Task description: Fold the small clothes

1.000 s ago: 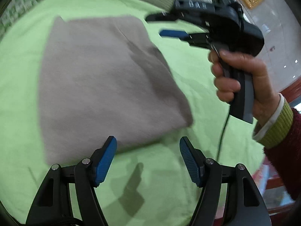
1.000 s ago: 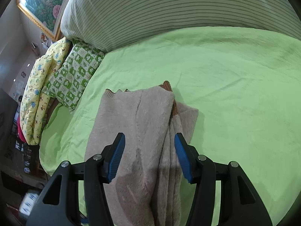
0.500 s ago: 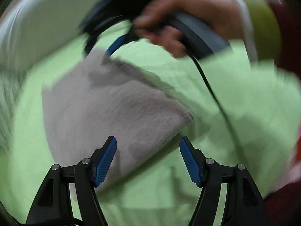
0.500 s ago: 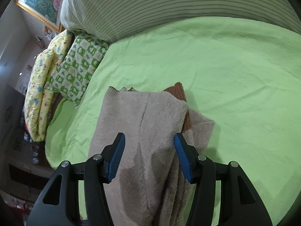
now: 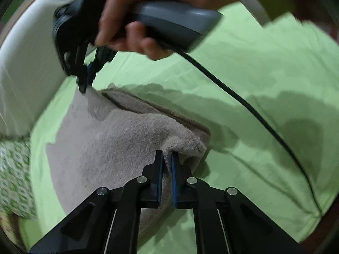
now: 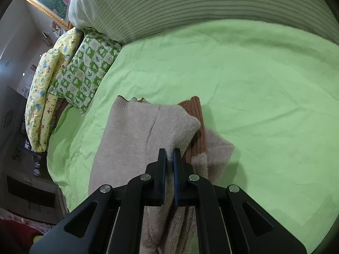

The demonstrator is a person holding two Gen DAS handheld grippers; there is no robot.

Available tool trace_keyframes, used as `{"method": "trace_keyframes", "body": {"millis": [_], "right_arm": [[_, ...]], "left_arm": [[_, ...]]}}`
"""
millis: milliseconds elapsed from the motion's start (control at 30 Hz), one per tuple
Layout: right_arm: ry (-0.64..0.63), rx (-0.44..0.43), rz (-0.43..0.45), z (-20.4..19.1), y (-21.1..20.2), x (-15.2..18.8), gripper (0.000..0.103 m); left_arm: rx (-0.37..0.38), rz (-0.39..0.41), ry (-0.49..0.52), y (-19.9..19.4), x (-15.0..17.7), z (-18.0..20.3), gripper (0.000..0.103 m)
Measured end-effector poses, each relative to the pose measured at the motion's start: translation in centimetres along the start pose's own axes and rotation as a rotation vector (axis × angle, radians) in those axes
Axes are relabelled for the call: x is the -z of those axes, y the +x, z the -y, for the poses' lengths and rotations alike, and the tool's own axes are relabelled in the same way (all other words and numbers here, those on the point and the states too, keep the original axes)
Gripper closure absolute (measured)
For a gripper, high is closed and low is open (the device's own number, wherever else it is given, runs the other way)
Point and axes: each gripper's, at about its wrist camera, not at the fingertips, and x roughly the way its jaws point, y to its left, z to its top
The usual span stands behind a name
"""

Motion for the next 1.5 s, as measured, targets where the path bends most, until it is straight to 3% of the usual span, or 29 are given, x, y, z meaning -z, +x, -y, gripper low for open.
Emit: {"method": "trace_keyframes", "body": {"millis": [200,467,633,733,867,967,1033,1233,1400,1500], "right_arm": [[-0.013,-0.010,0.095,-0.8,-2.4,-2.1,0.097],[0.016,0.116,0.003,2.2,1.2,0.1,0.097],[0.058,0.107,0.005,3.0,1.8,1.2,0.096],[0.118,0.063,0.032,3.2,0.8,1.0,0.093],[0.125,0.101,0.062,2.2,-0.7,1.2,0.082],[0.130,0.094,0.106,1.3,-2.3,1.9,0.057],[0.124,0.101,0.148,0.5,-3.8,2.8,0.051],[0.157,0.084,0.206,-1.1,-6.4,6.3,0.051],[0.157,0.094,0.240,-2.6,-7.3,10.0,0.051],[0.112,0.129,0.258,-4.7,-7.2,12.8,0.051]], "left_arm": [[0.084,0.068,-0.133,-1.4,-1.4,-1.4,0.099],[0.175,0.005,-0.227,1.6,-0.2,-1.1,0.099],[0.179,-0.018,-0.232,2.3,0.3,-1.2,0.095],[0.177,-0.019,-0.252,2.8,-0.4,-2.3,0.087],[0.169,-0.023,-0.305,2.0,-0.4,-2.7,0.052],[0.188,-0.009,-0.340,1.0,0.2,-2.8,0.043],[0.177,-0.005,-0.341,0.1,0.6,-2.7,0.034],[0.131,0.016,-0.408,-3.3,2.7,-4.4,0.030],[0.006,-0.014,-0.524,-4.8,5.7,-6.9,0.021],[-0.048,-0.030,-0.570,-5.4,7.7,-8.1,0.021]]}}
